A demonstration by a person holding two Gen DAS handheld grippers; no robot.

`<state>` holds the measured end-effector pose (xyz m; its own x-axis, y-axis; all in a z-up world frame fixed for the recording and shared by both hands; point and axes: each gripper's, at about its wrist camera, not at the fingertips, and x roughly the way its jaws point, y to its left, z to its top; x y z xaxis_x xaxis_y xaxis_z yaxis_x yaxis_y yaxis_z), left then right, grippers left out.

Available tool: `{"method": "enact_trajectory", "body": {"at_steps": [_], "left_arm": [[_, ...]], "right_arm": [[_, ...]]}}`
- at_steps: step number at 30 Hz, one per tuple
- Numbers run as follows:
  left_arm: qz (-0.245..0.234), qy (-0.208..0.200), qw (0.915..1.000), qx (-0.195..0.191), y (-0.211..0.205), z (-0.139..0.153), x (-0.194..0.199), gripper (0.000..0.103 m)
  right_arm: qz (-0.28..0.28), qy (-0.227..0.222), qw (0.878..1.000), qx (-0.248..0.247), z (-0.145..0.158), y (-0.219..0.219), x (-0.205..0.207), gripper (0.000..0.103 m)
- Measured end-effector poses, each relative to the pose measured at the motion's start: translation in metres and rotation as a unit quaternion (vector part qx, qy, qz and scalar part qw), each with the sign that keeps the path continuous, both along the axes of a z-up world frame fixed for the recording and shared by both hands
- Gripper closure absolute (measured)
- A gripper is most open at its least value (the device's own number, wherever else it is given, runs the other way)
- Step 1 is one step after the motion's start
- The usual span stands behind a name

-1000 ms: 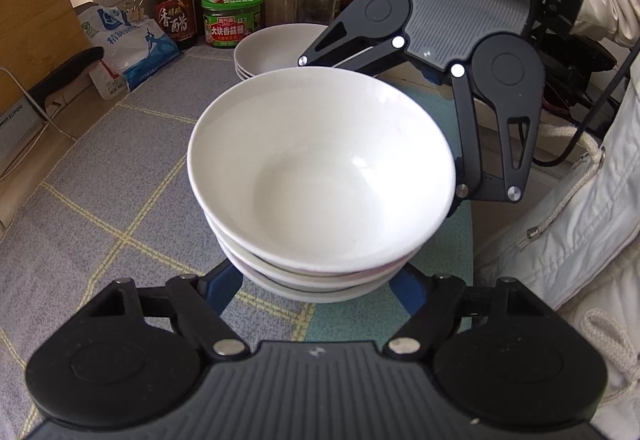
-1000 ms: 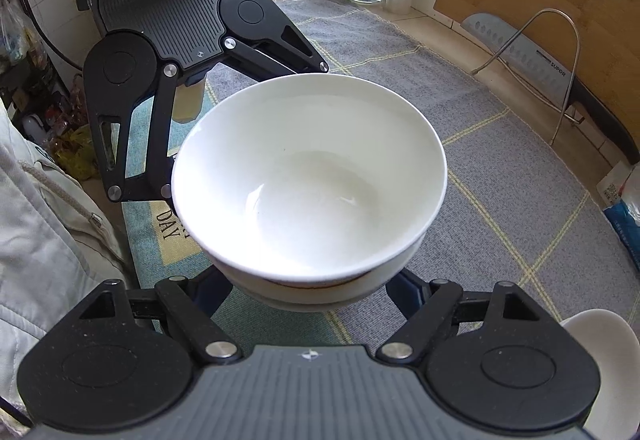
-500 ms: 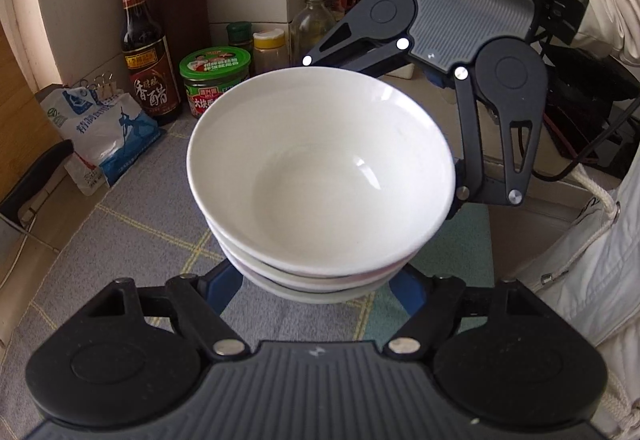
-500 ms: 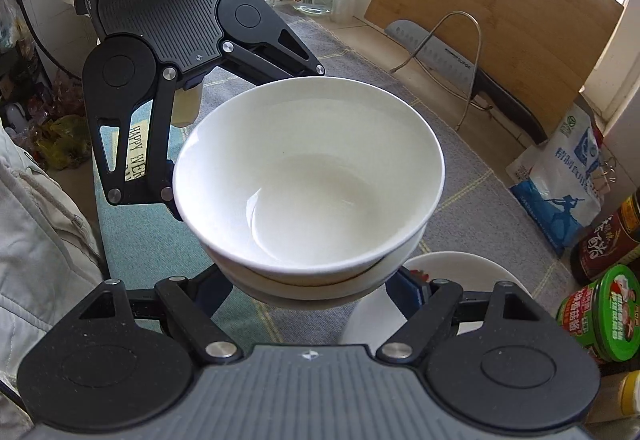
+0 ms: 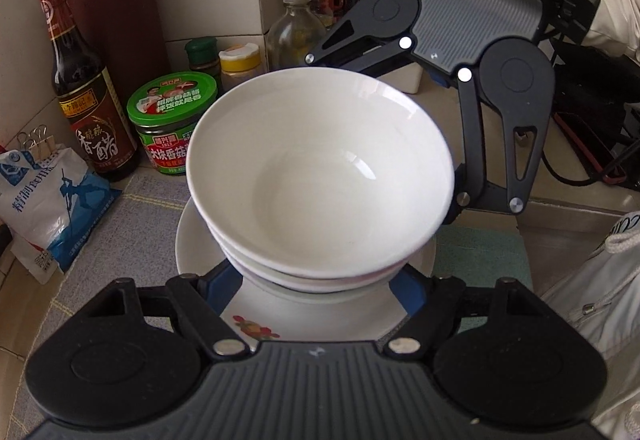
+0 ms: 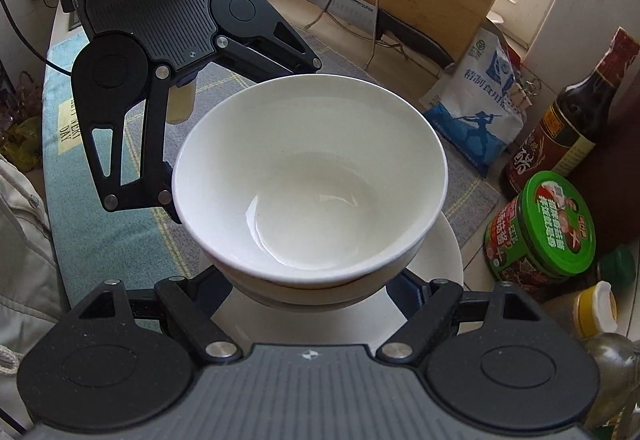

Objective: Organize plates and bowls
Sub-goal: 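Lower the bowl stack onto the flower plates and open both tools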

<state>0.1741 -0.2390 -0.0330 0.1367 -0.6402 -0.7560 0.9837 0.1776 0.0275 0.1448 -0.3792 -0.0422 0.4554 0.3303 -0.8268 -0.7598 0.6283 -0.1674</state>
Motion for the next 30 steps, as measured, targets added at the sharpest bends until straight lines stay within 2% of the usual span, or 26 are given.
{"method": "enact_trajectory", "body": {"at_steps": [17,22,24,26,30], "left_arm": [[0.016,0.019,0.9997,0.006,-0.018,-0.011,0.011,0.024],[0.033,-0.009,0.9994,-0.004,-0.013,-0.010,0.004,0.019],[0.040,-0.015,0.9990,-0.014,-0.008,-0.008,0.001,0.013],[0.050,-0.021,0.9981,-0.029,0.000,-0.005,-0.002,0.011],[0.069,-0.042,0.9948,-0.063,0.026,0.006,-0.013,0.008]], "right_arm": [[-0.015,0.027,0.999,0.022,-0.015,-0.025,0.011,0.017],[-0.020,0.021,0.999,0.023,-0.017,-0.024,0.011,0.011],[-0.029,0.011,0.999,0.029,-0.015,-0.023,0.008,0.000],[-0.042,0.004,0.999,0.035,-0.011,-0.022,0.003,0.000],[-0.088,-0.018,0.996,0.014,-0.004,-0.012,-0.017,0.000]]}}
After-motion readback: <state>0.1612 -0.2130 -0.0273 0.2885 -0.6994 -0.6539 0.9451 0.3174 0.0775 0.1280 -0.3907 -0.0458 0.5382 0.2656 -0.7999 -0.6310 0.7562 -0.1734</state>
